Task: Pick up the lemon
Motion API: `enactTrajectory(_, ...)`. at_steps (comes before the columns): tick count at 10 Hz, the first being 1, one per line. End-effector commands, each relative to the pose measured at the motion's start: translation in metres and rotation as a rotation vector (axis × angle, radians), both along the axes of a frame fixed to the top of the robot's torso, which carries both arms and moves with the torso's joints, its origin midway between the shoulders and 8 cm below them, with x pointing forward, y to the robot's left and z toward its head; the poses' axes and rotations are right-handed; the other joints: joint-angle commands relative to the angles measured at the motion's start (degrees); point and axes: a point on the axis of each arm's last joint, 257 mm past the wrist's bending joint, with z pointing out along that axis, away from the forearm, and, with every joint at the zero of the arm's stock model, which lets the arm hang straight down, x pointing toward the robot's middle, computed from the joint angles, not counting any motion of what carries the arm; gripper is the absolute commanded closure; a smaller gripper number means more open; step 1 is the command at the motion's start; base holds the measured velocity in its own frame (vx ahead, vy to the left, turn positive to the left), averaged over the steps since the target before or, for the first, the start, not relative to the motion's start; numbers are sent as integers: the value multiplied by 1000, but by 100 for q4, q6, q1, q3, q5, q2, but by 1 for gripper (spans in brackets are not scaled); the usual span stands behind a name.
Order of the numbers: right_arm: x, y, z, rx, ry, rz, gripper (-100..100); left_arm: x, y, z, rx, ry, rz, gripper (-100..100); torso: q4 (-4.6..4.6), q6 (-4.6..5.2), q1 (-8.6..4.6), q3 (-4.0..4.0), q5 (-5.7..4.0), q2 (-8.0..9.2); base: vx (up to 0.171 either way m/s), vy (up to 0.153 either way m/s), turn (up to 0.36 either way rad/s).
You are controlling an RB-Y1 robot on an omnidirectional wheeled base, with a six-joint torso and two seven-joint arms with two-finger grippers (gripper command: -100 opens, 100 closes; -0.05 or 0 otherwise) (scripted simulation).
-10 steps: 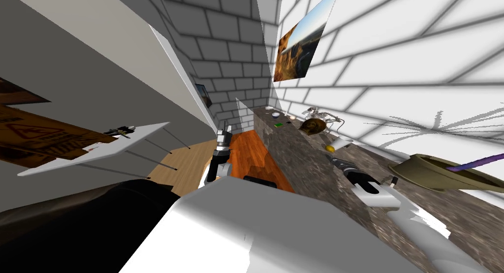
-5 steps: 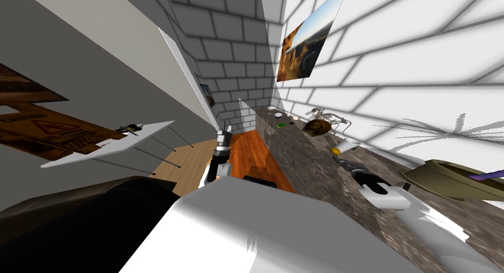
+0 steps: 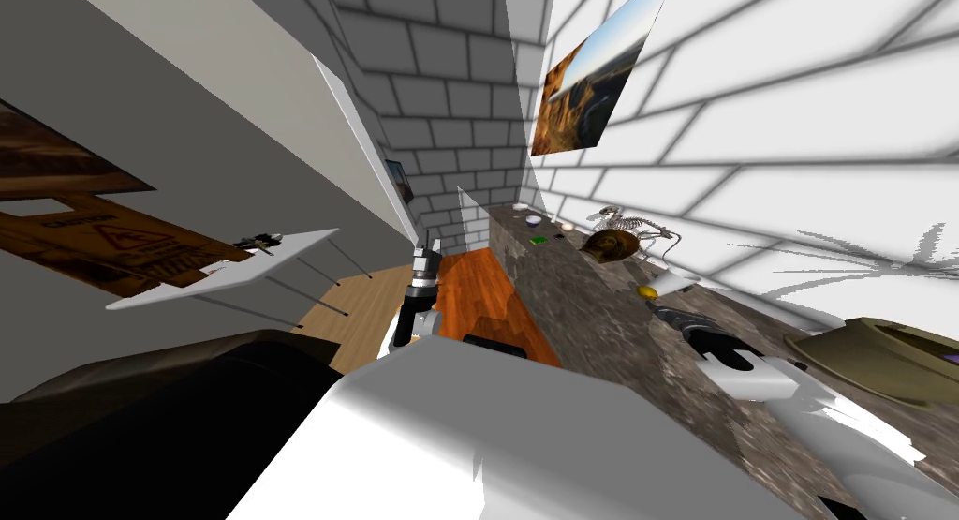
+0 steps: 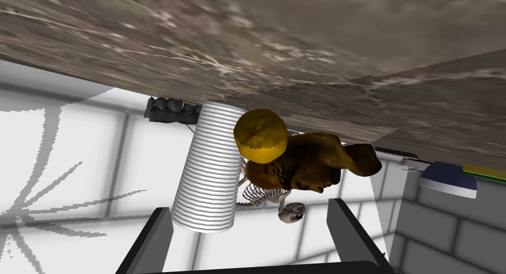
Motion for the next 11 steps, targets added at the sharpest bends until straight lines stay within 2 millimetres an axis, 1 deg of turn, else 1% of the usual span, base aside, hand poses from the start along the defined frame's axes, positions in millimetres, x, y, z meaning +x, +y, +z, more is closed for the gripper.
enactTrajectory(1,-9,-12,-4,-17,21,-20,-100,0,0,0,0,0,0,0,0,0,0,0,0,0,28,12,50)
enactTrajectory(3,-17,-30,-3,-54,52,-44,-100,0,0,0,0,0,0,0,-1,1,-4,-2,-1,-3,48,7,83)
enactTrajectory(6,-26,-40,-7,-67,76,-65,-100,0,0,0,0,0,0,0,-2,1,-5,-5,-1,-8,43,4,38)
enactTrajectory(7,-26,-40,-7,-67,76,-65,-100,0,0,0,0,0,0,0,-2,3,-6,-3,-2,-3,9,-1,-4)
enactTrajectory(8,-31,-46,-10,-77,93,-76,-100,0,0,0,0,0,0,0,0,4,-7,2,-3,5,27,0,56)
enactTrajectory(10,-41,-53,-19,-89,125,-91,-100,0,0,0,0,0,0,0,-3,0,-9,-7,-2,-12,87,-15,83)
enactTrajectory(11,-49,-53,-32,-90,155,-98,-100,0,0,0,0,0,0,0,-6,1,-14,-14,-4,-24,137,-37,126)
